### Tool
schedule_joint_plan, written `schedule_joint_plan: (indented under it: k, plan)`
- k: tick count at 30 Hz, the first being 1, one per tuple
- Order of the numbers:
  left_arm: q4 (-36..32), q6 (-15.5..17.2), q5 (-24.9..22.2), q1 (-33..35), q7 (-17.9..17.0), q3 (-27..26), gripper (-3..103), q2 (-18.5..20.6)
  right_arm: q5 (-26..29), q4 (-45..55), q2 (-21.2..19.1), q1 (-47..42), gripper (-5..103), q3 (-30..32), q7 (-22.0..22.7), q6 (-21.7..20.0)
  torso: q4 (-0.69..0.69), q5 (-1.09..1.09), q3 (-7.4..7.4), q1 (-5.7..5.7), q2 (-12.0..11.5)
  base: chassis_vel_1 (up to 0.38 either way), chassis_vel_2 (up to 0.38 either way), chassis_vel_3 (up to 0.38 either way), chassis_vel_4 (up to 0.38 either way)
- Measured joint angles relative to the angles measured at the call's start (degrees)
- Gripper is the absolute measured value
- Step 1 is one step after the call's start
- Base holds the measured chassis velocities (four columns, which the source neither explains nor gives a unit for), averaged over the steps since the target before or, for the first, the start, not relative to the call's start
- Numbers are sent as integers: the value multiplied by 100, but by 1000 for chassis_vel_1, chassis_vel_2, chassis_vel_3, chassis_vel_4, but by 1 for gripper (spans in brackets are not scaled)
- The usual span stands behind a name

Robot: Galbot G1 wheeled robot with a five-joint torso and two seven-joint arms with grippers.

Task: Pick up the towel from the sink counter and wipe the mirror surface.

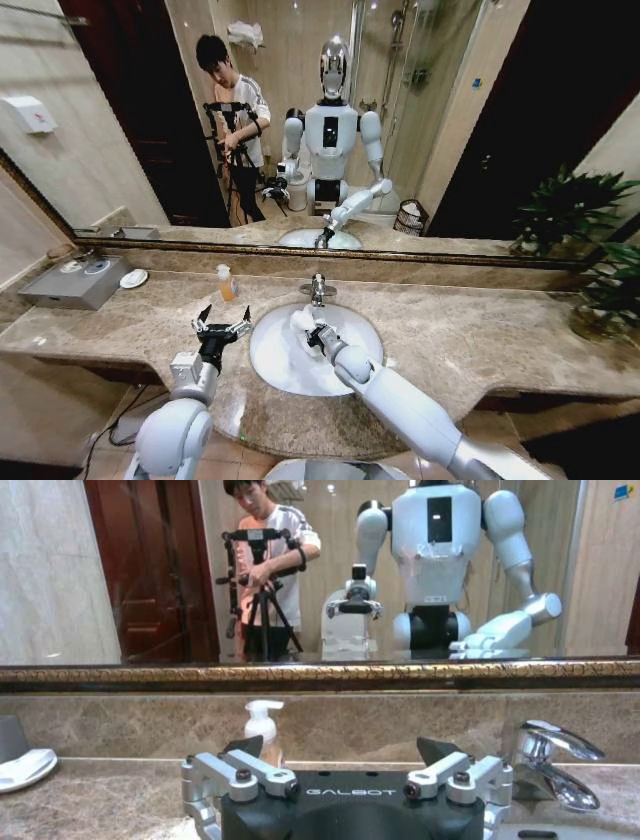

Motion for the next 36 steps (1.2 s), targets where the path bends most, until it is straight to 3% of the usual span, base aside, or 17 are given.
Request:
schedule_joint_plan:
  k: [10, 19, 24, 36]
  plan:
    - [0, 0, 0, 0, 0, 0, 100, 0, -152, 664, -348, -562, 12, -421, 15, 183, -1, 0, -1, -1, 1, 0, 0, 0, 0]
    - [0, 0, 0, 0, 0, 0, 100, 0, -117, -112, 227, 153, 12, 52, 58, -38, 1, 0, 0, 0, 0, 0, 0, 0, 0]
    - [0, 0, 0, 0, 0, 0, 100, 0, -102, -298, 413, 306, 12, 103, 80, 41, 1, 1, 0, 0, 0, 0, 0, 0, 0]
    - [0, 0, 0, 0, 0, 0, 100, 0, -266, 293, 33, -279, 12, -545, 98, 314, -1, 0, 0, -1, 0, 0, 0, 0, 0]
